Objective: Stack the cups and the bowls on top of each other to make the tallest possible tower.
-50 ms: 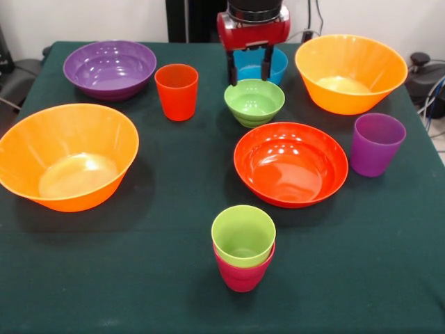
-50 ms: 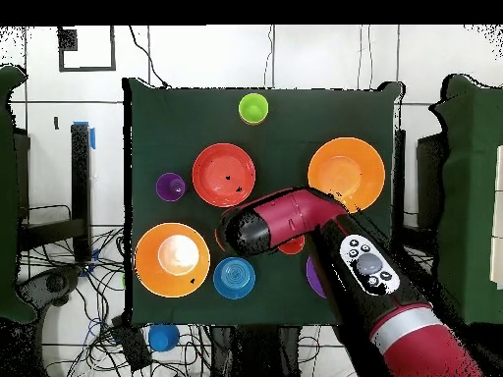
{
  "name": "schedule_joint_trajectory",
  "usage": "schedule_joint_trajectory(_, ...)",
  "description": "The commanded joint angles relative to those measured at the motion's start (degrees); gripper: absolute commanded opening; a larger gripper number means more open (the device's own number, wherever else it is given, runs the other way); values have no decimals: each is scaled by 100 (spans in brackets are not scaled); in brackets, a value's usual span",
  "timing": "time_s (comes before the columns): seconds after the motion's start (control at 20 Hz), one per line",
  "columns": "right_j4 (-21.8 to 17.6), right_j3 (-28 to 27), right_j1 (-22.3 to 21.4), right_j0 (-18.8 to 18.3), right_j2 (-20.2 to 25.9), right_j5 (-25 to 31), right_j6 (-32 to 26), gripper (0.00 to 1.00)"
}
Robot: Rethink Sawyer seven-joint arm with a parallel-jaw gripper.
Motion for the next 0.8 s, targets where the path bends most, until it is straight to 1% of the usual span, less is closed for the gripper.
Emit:
schedule_joint_trajectory(0.05, -691, 222, 189, 288, -283, -398, -165, 100)
schedule_joint_trajectory(0.15, -768, 232, 182, 330, -358, -477, -80, 100)
schedule_joint_trajectory(0.45, -807, 200, 133, 395, -479, -523, 9, 100)
schedule_joint_trajectory(0.8, -960, 127, 314, 416, -589, -634, 49, 100)
